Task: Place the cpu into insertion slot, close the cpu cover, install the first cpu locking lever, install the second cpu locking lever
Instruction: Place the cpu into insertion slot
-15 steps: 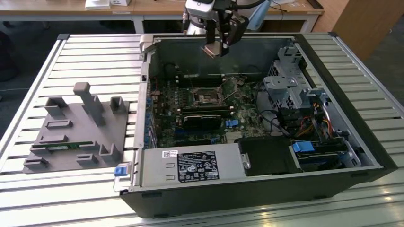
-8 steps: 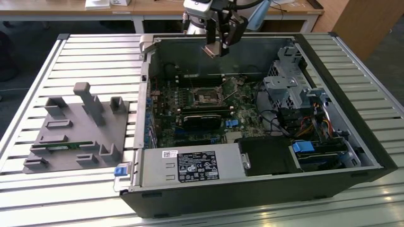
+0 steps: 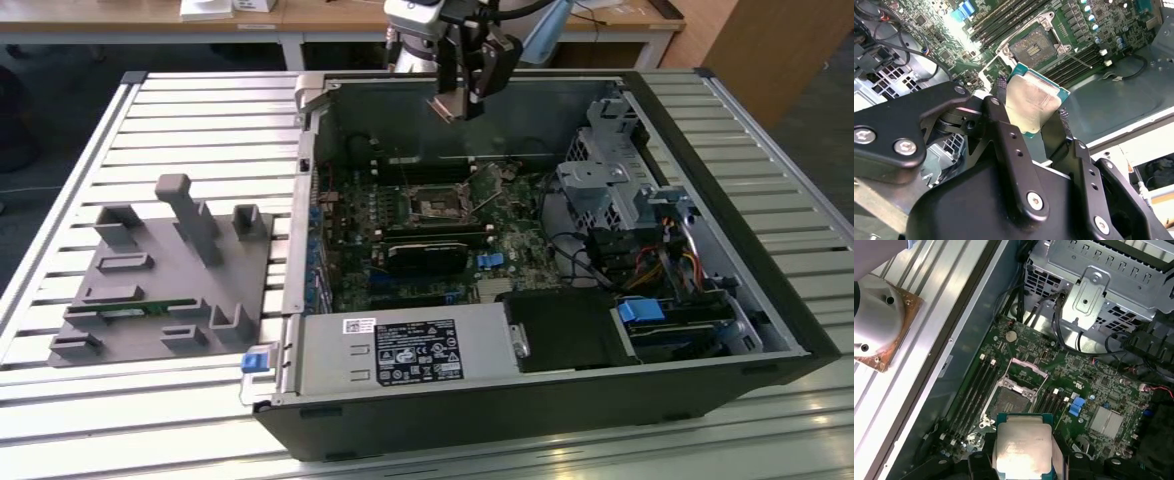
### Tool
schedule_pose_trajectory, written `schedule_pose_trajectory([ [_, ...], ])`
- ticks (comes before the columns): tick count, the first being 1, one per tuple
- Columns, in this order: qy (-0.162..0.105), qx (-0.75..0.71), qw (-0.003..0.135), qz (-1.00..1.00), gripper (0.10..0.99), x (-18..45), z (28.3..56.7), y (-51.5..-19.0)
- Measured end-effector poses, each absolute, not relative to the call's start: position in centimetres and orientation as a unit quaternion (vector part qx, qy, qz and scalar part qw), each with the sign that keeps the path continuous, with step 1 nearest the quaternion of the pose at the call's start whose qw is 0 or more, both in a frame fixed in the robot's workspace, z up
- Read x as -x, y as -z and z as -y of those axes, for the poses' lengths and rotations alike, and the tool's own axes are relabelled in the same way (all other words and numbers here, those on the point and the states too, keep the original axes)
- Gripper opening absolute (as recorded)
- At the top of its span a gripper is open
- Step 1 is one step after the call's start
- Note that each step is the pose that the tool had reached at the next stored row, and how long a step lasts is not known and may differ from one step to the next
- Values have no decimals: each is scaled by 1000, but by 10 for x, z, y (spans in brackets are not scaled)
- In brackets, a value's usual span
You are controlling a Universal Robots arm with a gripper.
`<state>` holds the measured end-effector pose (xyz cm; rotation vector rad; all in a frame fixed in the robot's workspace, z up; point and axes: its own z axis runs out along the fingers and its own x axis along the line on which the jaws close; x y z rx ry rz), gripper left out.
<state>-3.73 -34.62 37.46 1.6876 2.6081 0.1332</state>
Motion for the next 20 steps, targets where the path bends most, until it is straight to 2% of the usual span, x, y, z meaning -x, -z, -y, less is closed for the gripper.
schedule_pose_trajectory([
  [20,-42,-586,18,-809,525,38,346,-374],
])
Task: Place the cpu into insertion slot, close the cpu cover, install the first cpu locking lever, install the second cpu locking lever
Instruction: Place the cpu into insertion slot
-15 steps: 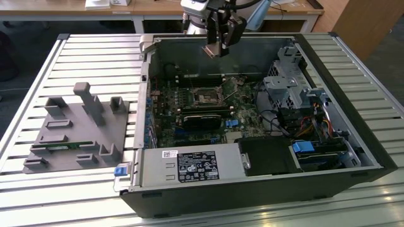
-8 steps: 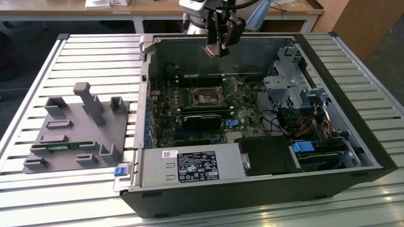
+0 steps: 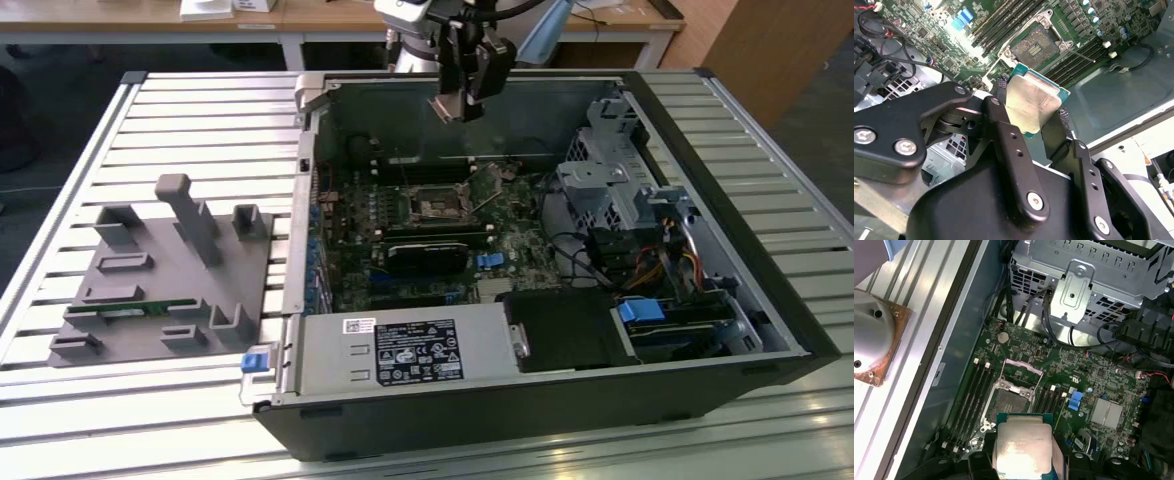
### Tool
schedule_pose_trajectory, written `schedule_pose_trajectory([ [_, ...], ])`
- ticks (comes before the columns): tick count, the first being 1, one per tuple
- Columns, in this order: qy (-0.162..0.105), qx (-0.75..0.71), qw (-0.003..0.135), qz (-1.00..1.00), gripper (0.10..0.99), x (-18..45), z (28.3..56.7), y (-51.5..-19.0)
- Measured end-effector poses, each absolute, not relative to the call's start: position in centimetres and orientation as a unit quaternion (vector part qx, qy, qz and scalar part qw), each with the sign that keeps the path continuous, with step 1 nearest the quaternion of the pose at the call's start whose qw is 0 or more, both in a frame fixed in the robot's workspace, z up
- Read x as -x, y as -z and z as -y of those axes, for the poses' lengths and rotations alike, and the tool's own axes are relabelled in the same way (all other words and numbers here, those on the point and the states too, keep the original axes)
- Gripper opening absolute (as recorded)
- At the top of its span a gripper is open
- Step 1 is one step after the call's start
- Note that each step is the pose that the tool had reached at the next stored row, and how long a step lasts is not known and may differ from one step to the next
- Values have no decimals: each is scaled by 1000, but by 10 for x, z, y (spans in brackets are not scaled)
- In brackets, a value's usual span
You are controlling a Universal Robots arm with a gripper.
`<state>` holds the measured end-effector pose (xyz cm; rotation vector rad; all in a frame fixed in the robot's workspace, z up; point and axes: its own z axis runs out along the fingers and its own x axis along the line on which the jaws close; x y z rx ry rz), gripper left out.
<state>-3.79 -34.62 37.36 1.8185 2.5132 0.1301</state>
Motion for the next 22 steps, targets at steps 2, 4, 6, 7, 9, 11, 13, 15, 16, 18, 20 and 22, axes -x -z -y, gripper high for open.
schedule_pose_trajectory([
  [2,-42,-591,19,-805,525,38,346,-373],
  [4,-42,-597,19,-801,525,38,346,-373],
  [6,-41,-602,19,-797,525,38,346,-372],
  [7,-41,-604,19,-795,525,38,346,-372],
  [9,-41,-608,19,-793,525,38,346,-371],
  [11,-41,-611,20,-791,525,38,346,-371],
  [13,-41,-613,20,-789,525,38,346,-370],
  [15,-41,-614,20,-788,525,38,346,-370],
  [16,-41,-615,20,-787,525,38,346,-370],
  [18,-41,-616,20,-787,525,38,346,-369],
  [20,-41,-616,20,-787,525,38,346,-369],
  [22,-40,-616,21,-787,525,38,346,-368],
])
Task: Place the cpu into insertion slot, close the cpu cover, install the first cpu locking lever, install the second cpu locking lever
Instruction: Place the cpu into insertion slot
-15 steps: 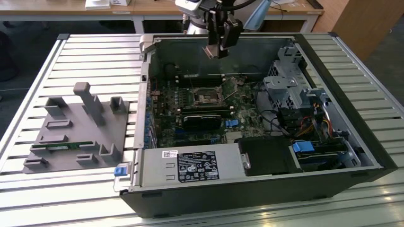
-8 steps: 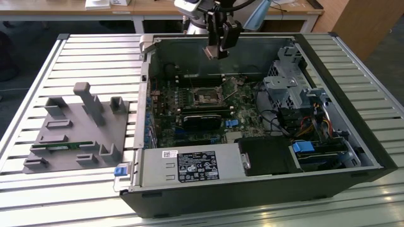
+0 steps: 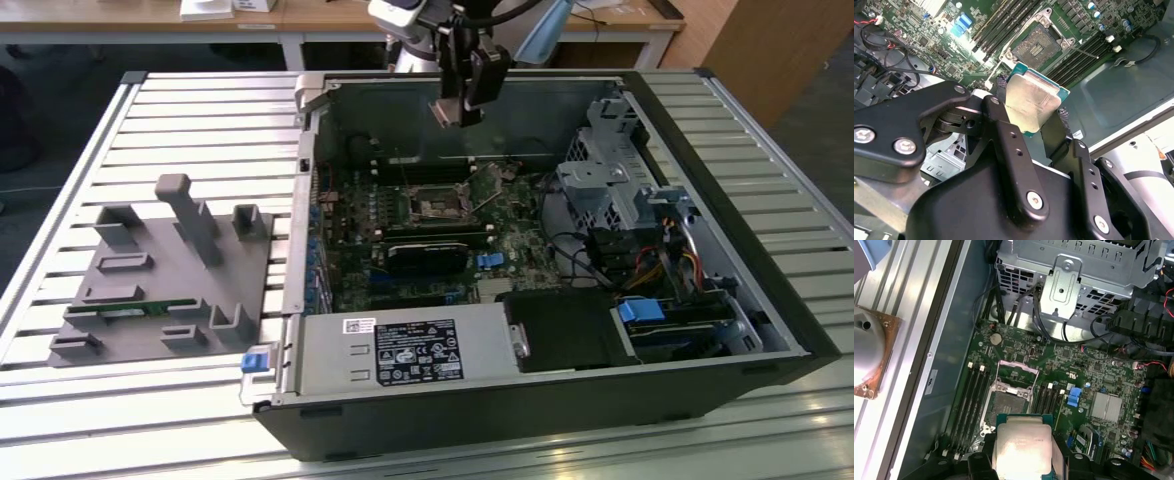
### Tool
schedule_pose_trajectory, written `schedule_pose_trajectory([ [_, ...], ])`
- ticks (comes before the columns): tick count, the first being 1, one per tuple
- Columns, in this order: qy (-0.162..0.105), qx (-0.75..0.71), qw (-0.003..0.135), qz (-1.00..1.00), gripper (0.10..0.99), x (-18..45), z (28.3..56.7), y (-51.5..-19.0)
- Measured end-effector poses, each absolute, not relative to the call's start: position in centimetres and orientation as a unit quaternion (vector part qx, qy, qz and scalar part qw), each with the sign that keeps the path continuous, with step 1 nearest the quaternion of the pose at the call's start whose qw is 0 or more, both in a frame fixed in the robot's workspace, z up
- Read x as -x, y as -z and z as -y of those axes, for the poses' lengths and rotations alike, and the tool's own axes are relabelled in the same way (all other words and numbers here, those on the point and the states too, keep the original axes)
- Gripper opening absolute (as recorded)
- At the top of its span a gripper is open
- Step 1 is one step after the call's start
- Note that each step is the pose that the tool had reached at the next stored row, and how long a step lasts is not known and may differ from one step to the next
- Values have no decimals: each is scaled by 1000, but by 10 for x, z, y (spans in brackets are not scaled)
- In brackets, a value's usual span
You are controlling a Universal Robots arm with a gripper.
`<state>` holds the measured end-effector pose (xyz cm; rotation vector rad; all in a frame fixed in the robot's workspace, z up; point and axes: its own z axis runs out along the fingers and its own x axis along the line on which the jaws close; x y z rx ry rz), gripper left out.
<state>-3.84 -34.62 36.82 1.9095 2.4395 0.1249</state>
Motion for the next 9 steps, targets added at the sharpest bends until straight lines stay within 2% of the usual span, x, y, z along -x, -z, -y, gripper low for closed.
schedule_pose_trajectory([
  [9,-40,-616,21,-786,525,38,346,-365],
])
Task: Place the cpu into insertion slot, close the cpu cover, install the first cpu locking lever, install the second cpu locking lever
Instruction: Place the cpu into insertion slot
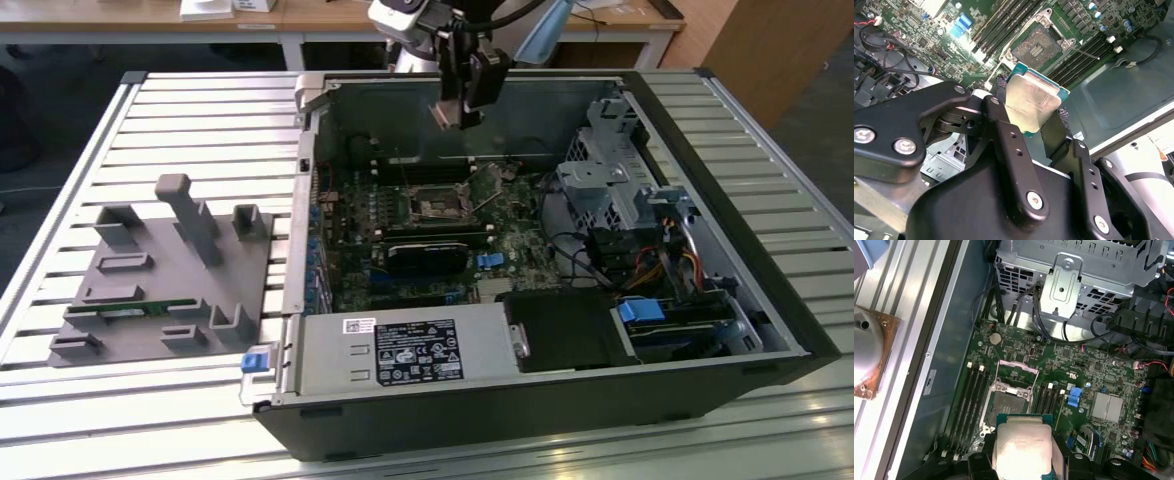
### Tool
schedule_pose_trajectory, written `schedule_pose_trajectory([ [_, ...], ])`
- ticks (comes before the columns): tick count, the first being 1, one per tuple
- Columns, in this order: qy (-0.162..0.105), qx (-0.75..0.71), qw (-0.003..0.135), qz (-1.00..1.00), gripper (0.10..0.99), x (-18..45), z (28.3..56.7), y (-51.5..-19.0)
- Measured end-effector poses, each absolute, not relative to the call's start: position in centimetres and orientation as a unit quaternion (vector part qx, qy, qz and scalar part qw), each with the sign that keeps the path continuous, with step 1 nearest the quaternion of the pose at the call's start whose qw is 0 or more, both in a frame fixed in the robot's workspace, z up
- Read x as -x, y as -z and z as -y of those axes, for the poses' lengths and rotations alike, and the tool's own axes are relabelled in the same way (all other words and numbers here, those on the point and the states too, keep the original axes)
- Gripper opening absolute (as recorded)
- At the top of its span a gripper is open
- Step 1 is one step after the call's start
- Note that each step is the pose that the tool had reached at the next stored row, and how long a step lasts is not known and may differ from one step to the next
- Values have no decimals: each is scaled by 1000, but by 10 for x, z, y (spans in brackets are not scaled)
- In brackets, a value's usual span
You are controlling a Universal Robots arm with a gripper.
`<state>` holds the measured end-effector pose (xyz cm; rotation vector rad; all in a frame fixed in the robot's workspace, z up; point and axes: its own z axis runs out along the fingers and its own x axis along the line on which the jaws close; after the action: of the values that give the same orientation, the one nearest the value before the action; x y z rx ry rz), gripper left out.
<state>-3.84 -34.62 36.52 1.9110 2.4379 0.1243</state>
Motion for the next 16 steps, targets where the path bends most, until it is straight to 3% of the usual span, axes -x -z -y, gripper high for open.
schedule_pose_trajectory([
  [16,-40,-617,21,-785,525,38,346,-362],
])
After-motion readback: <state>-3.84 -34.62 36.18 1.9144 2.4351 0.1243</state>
